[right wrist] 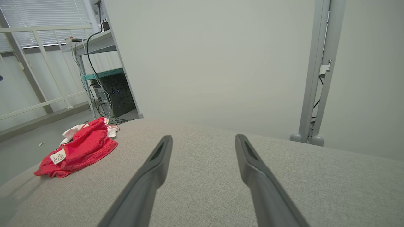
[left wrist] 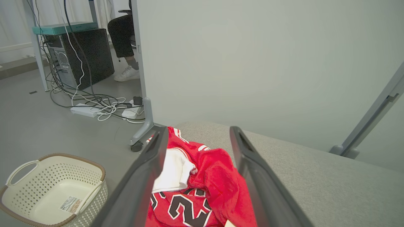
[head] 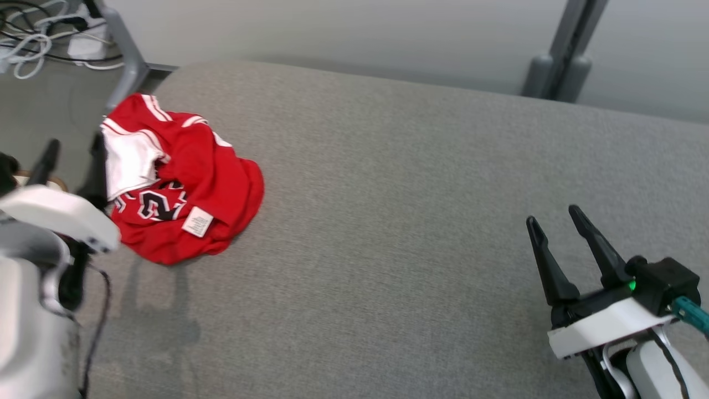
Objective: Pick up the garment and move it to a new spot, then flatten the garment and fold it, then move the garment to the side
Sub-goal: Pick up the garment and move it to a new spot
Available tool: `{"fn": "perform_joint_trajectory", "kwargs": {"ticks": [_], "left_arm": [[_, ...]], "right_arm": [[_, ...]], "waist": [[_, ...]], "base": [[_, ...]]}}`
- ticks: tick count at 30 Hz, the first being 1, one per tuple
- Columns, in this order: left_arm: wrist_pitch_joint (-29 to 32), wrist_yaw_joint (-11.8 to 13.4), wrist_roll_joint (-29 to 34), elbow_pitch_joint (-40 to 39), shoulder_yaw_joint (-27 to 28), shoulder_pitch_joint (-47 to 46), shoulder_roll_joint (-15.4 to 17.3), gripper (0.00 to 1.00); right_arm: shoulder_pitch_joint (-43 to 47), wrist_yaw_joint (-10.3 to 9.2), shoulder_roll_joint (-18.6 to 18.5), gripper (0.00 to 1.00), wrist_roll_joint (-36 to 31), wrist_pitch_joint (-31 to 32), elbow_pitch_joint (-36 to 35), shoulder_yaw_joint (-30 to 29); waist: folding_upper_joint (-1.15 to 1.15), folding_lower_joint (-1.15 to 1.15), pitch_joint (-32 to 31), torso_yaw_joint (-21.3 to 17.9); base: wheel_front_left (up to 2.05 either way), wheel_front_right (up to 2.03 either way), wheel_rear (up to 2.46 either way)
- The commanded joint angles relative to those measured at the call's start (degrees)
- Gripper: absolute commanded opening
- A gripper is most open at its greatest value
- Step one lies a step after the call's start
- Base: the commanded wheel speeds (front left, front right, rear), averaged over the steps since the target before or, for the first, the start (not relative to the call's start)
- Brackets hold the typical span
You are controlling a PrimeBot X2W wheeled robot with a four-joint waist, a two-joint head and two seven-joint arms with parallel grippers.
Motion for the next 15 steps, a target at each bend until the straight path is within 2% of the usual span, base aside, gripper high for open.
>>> {"fn": "perform_joint_trajectory", "kwargs": {"ticks": [1,10,15], "left_arm": [[1.4,-0.2,-0.9,2.0,0.7,-3.1,1.1,1.00],[7.7,1.9,-3.1,18.1,4.6,-17.5,9.3,1.00],[10.1,4.1,-4.2,28.3,6.0,-20.8,11.7,1.00]], "right_arm": [[-1.5,0.01,-0.9,1.00,0.3,-0.2,-0.5,0.5],[-9.9,0.01,-4.0,1.00,1.2,-0.2,-3.8,2.8],[-11.6,0.01,-4.5,1.00,1.8,-0.2,-4.5,2.9]], "waist": [[0.00,0.00,3.5,-3.3],[0.00,0.00,13.1,-12.0],[0.00,0.00,16.4,-15.7]], "base": [[0.00,0.00,0.00],[0.00,0.00,0.00],[0.00,0.00,0.00]]}}
